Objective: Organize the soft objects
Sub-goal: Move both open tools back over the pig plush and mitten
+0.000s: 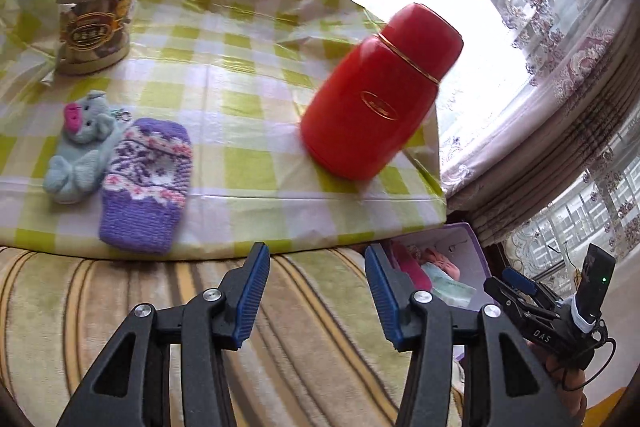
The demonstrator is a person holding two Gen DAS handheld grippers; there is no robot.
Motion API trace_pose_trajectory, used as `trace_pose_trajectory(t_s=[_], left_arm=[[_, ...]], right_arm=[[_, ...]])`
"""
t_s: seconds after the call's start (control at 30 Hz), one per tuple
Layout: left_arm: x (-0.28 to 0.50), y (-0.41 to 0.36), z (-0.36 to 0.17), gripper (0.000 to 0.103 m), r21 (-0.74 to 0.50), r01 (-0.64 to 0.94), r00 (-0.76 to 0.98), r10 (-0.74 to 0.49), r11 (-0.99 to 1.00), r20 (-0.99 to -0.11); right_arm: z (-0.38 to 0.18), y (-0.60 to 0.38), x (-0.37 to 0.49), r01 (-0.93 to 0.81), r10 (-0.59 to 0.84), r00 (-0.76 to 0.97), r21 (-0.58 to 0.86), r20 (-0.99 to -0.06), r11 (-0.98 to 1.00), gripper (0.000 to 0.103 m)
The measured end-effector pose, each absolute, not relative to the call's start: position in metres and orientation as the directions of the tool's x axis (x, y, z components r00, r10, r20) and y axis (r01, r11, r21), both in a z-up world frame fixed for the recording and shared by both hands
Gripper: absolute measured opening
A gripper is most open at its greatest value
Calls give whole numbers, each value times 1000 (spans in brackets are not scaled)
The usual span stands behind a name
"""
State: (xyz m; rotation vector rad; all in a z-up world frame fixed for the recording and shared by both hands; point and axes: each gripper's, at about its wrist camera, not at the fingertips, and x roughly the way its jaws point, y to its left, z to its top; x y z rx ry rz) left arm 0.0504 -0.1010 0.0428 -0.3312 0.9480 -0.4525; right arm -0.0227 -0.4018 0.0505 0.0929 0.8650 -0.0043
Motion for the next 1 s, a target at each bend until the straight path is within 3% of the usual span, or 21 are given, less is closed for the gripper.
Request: trace_pose_trajectory(t_s=[0.37,0.77,0.9,1.0], left_arm=[[63,-2,28,51,-472,24,573,-399,881,-716],[97,33,20,51,-453,-38,570,-353,891,-742],[118,44,17,64,-396,-84,543,-291,914,-788],[139,51,10,67,-344,-132,498,-238,930,-834]], right_arm=[[54,-302,27,-168,195,590,116,-783,979,84],[46,-204,86,-287,330,486,208,-809,935,84],[38,-179,108,-285,341,450,229,-825,931,87],[33,-157,121,-292,351,433,239,-831,926,87]])
